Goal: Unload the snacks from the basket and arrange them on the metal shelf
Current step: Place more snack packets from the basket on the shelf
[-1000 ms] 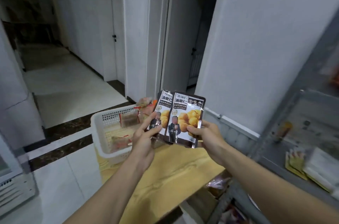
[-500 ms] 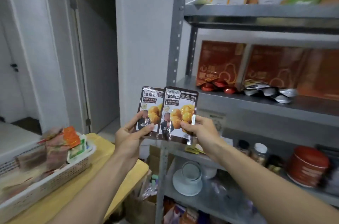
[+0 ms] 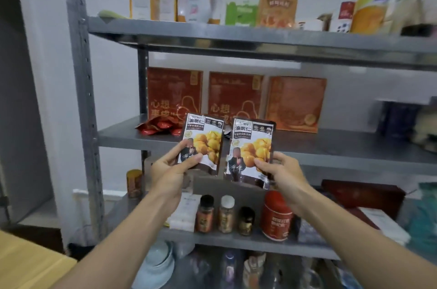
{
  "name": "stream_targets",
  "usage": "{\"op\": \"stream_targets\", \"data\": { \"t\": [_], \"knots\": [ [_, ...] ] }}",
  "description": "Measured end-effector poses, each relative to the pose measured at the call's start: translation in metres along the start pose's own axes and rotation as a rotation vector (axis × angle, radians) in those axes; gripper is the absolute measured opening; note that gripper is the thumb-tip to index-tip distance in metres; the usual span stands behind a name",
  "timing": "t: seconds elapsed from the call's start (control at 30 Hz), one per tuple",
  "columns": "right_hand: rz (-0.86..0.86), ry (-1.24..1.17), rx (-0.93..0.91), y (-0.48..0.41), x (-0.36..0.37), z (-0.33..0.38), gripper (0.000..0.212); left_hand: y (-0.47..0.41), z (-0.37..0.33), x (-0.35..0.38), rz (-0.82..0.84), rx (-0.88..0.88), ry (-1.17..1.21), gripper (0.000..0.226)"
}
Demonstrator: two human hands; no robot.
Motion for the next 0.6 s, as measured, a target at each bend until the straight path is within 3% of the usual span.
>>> {"op": "stream_targets", "data": {
  "t": [0.27,0.4,0.6],
  "knots": [
    [-0.138,-0.004,-0.036,-0.113,-0.029,0.003,0.018,-0.085,0.024,0.093,0.023,0.078,-0.08,0.051],
    [-0.105,-0.019,-0.04,-0.182,0.003,0.013,0.024,-0.152,0.028,0.122,0.006,0.134,-0.141,0.041],
    [-0.012,-0.017,-0.056,-0.258,0.074,0.026,0.008,-0.23,0.027,0.145,0.002,0.257,-0.302,0.036]
  ]
}}
Point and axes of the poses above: each hand's wrist, its own y-axis away from the middle knuckle, its own x-axis out of the palm, z = x × y, the point moved 8 cm from there along -y, towards the middle knuckle, and after that the axes turned 15 degrees about -z, right-handed, at the moved point
